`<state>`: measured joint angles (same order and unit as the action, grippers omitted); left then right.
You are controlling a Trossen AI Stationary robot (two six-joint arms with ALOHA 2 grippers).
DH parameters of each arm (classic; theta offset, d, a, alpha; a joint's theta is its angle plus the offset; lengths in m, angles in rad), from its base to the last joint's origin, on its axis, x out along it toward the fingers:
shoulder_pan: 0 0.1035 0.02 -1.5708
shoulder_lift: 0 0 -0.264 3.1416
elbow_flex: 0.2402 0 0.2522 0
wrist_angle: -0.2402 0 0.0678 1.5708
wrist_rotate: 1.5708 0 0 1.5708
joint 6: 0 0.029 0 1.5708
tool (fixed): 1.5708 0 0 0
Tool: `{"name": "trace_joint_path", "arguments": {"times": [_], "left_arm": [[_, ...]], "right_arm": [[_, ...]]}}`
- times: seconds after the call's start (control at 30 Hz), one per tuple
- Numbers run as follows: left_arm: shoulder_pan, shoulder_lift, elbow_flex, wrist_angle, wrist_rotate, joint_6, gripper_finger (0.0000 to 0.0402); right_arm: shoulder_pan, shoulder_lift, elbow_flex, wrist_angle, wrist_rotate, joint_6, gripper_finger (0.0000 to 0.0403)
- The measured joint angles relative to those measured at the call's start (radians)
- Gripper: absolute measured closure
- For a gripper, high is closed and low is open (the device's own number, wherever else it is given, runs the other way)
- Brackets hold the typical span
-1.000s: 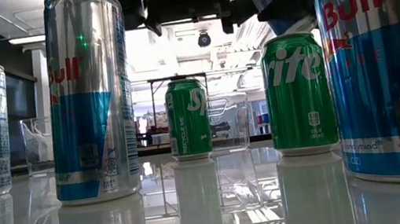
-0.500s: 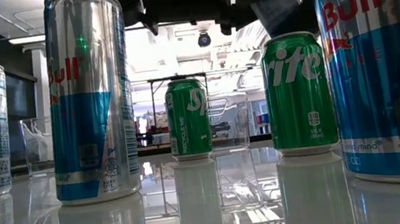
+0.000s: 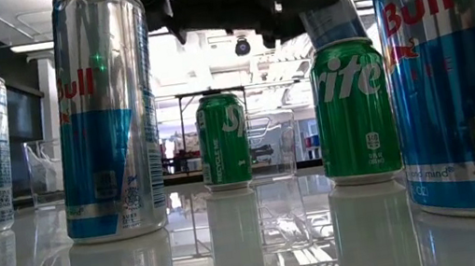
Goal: Sort soda cans
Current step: Put the blue-white soda can into the right transparent bin
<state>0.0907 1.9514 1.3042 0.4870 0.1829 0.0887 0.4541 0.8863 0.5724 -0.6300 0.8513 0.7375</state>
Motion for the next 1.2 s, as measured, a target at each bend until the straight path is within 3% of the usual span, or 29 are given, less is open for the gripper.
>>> {"name": "trace_joint_path", "arguments": {"times": [0.17, 0.47, 0.83, 1.2], "left_arm": [[0.003, 0.125, 0.100, -0.003, 0.026, -0.031, 0.0114], [0.000, 0.341, 0.404, -0.243, 0.043, 0.000, 0.0111], [0.007, 0.385, 0.423, -0.270, 0.034, -0.030, 0.0090], [0.044, 0.377, 0.425, -0.330, 0.144, -0.024, 0.0039]], "right_arm": [[0.000, -0.038, 0.153, -0.266, -0.022, 0.109, 0.0061], [0.000, -0.029, 0.211, -0.287, -0.022, 0.096, 0.0061], [0.000, 0.023, 0.211, -0.282, -0.054, 0.100, 0.0061], [0.000, 0.036, 0.210, -0.271, -0.111, 0.072, 0.0061]]}}
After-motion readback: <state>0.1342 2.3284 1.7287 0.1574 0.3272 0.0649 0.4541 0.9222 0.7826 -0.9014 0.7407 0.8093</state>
